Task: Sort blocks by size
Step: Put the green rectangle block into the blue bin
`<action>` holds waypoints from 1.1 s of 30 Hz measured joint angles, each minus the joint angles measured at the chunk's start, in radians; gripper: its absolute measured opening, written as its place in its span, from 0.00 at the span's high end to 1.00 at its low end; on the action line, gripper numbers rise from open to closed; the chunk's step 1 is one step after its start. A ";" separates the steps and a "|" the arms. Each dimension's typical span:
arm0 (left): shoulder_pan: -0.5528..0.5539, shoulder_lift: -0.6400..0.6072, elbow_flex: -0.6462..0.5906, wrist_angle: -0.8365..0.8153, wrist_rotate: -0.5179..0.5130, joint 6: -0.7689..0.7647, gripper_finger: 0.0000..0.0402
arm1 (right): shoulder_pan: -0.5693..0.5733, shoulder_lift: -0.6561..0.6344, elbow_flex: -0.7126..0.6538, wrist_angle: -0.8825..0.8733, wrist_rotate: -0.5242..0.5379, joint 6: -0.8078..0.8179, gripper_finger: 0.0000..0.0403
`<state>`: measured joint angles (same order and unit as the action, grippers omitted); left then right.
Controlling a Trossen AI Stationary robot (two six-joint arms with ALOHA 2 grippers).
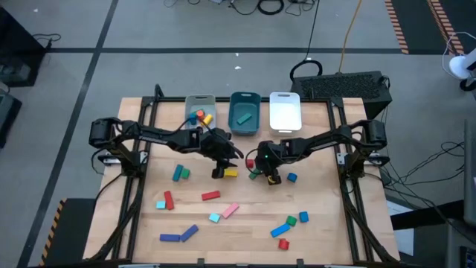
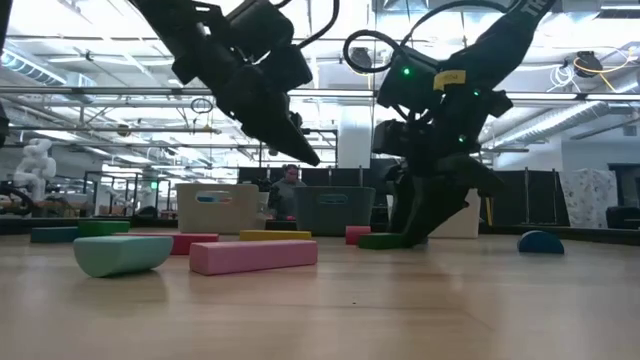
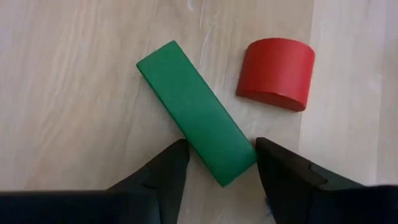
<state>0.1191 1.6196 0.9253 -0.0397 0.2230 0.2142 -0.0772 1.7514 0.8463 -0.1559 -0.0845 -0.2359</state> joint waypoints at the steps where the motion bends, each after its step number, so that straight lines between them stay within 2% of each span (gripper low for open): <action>1: -0.004 0.000 0.000 0.006 0.000 0.000 0.61 | 0.000 -0.005 -0.001 -0.003 0.000 0.013 0.59; 7: -0.004 0.020 0.000 0.021 -0.001 0.001 0.61 | 0.005 -0.007 -0.001 -0.004 0.000 0.075 0.77; 10: 0.002 0.043 0.001 0.031 -0.001 0.001 0.61 | 0.018 -0.012 -0.002 0.001 0.014 0.108 0.82; 13: 0.009 0.077 0.000 0.044 -0.001 0.001 0.61 | 0.035 -0.027 -0.004 0.002 0.052 0.151 0.82; 18: 0.019 0.134 0.000 0.080 0.045 0.001 0.61 | 0.079 -0.081 -0.005 0.018 0.207 0.176 0.80; 25: 0.021 0.180 0.000 0.172 0.050 0.002 0.56 | 0.107 -0.114 -0.004 0.019 0.220 0.210 0.81; 33: 0.021 0.180 0.000 0.208 0.049 0.004 0.44 | 0.108 -0.114 -0.004 0.017 0.251 0.215 0.81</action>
<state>0.1402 1.8000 0.9253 0.1684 0.2718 0.2180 0.0307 1.6375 0.8421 -0.1389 0.1666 -0.0208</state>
